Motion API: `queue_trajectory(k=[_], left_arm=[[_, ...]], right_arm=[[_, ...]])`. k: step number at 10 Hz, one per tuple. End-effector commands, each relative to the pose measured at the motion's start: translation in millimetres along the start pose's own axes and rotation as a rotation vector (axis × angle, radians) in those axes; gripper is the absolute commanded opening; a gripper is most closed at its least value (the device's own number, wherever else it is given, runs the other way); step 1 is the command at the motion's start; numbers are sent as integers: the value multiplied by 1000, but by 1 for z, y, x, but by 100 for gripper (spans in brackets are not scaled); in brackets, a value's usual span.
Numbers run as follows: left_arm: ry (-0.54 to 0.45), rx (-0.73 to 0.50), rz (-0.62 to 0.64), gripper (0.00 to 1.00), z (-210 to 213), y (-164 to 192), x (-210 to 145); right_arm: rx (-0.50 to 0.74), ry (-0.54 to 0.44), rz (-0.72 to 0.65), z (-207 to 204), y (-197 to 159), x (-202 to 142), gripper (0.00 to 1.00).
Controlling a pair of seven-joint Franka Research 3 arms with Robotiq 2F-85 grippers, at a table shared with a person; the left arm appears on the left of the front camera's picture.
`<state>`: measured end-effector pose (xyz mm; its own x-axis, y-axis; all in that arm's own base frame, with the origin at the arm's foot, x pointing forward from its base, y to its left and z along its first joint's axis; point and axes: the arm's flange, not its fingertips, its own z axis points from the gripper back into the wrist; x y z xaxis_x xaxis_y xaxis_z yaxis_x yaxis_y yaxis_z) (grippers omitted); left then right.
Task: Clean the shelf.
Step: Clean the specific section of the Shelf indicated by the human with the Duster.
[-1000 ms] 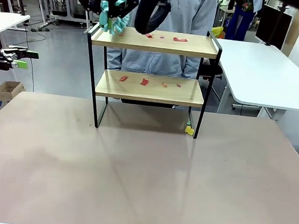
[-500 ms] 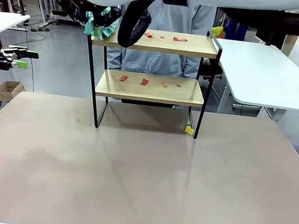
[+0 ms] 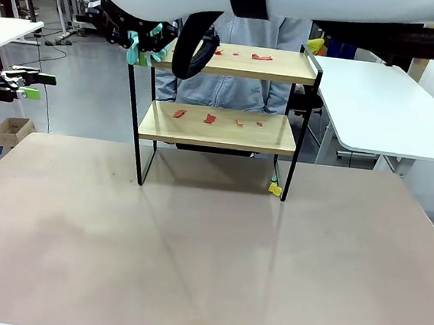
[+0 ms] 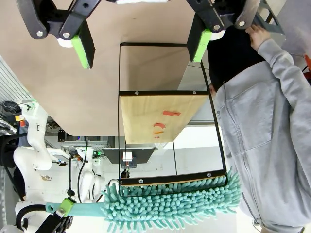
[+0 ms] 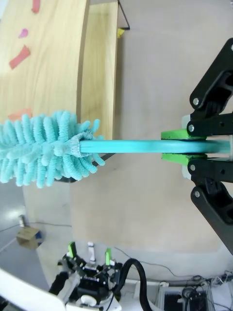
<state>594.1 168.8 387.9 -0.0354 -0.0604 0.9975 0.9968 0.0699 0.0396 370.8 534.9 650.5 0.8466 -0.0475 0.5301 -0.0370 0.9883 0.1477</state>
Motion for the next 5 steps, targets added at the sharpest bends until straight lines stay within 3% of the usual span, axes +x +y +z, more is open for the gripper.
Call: queue_trajectory(k=[1,5], left_arm=[[9,-8,-16,100,0,-1,2],[9,-8,-16,100,0,-1,2]], right_arm=[[15,35,-25,7,-41,-9,13],[12,62,-109,14,-118,-14,13]])
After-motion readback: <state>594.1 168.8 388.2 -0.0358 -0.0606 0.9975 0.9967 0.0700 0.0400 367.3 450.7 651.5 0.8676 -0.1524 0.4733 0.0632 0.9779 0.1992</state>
